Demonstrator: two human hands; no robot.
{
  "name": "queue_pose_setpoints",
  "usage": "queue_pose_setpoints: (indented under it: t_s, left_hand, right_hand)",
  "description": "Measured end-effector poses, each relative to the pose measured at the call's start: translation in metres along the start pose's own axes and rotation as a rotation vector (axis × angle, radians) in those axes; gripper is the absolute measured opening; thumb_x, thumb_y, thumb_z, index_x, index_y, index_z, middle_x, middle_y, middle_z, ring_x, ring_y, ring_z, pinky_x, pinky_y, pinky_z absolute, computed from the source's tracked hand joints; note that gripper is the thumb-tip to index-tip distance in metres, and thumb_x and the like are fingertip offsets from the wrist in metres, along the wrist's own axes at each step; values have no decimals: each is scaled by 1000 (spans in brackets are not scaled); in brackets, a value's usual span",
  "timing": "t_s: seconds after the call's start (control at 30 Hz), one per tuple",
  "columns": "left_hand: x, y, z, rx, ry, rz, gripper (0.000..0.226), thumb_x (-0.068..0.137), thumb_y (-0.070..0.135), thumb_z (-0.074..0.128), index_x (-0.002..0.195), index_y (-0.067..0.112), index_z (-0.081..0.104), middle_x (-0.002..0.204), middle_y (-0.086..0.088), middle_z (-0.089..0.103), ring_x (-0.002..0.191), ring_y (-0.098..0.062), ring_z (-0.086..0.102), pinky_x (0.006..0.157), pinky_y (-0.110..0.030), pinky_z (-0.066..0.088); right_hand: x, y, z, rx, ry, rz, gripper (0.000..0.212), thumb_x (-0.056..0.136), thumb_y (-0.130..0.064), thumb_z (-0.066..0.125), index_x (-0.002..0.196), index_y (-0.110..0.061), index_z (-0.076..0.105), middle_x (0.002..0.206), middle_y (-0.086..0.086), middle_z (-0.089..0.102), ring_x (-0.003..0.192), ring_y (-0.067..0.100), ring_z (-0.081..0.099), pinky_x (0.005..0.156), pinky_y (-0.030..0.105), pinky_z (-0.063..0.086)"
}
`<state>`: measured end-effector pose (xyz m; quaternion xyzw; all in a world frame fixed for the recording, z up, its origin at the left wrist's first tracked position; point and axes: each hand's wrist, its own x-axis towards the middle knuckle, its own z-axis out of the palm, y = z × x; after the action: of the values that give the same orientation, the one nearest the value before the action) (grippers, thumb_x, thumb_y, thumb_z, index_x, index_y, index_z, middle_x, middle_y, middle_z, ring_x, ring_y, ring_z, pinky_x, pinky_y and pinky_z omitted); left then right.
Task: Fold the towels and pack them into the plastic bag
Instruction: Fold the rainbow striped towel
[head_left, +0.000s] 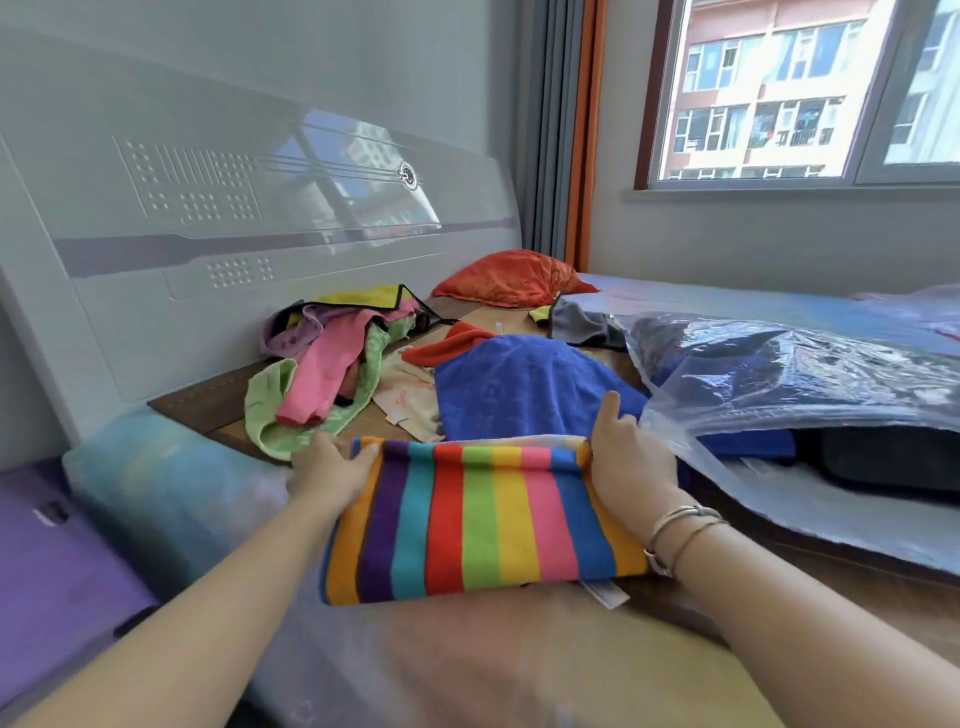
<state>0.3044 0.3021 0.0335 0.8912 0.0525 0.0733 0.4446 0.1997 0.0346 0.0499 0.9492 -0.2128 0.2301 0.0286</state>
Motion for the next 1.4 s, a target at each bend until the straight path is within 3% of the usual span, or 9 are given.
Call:
queue_pose_setpoints:
  t_s: [0.13,0.23,0.43,0.63,0.77,0.87,1.07,1.23,1.4]
  left_hand:
    - [-16,-26,7,-118,-70,-213,77,81,48,70,133,-1,42,132,-22,50,117,-39,53,96,-44,47]
    - [-31,-39,0,-299,-260,-321,90,69,47,82,133,0,39,123,-21,59,104,-37,62,89,-48,53]
    - [-48,-35,-22,-364,-347,-277,49,76,21,80,118,3,59,96,-18,72,84,-33,70,67,-39,57]
    - [-58,-19,-51,-467,-353,-166,51,83,15,72,129,17,50,108,-14,68,90,-31,69,61,-36,56]
    - [-68,-5,-66,-548,-370,-104,54,84,13,69,134,20,48,111,-15,68,92,-32,69,63,-37,57]
    - [-73,18,-67,-605,-374,-50,49,85,11,68,131,17,53,109,-14,70,91,-32,70,65,-36,58]
    - [-92,94,-38,-673,-412,68,33,90,11,62,123,13,56,109,-15,67,81,-25,66,52,-29,56]
    - [-106,121,-3,-429,-384,153,25,85,13,63,107,21,54,109,-12,63,102,-32,63,89,-50,54]
    - [-107,106,-29,-397,-308,163,30,88,7,59,113,22,55,105,-10,66,96,-31,65,84,-41,55]
  right_hand:
    - [-1,7,8,-82,52,46,59,98,-12,41,148,-1,13,121,16,55,98,31,66,59,31,38]
    - [-13,3,6,-216,39,-22,65,74,-12,69,137,-7,52,107,26,66,58,31,67,39,25,34]
    - [-30,-4,-6,-295,93,-219,54,56,-31,87,105,-19,68,101,9,65,42,20,52,42,22,22]
    - [-42,-18,-7,-245,265,-462,22,60,-25,80,79,-18,71,106,4,66,96,27,53,84,42,35]
    - [-49,-17,5,218,-456,-283,58,97,-62,22,151,-42,20,162,1,7,147,31,4,113,61,7]
    - [-48,-11,6,254,-574,-302,64,92,-70,17,150,-48,1,162,-6,-13,149,27,-10,113,66,-2]
    - [-60,9,0,434,-315,-334,54,102,-47,30,152,-35,17,162,-3,7,150,19,3,120,47,6]
    - [-54,0,-13,738,-313,-425,50,102,-22,34,151,-30,27,160,-5,17,149,10,7,121,36,11]
    - [-41,-44,3,423,-370,-454,53,103,-35,25,154,-31,11,162,1,12,149,19,6,117,54,10]
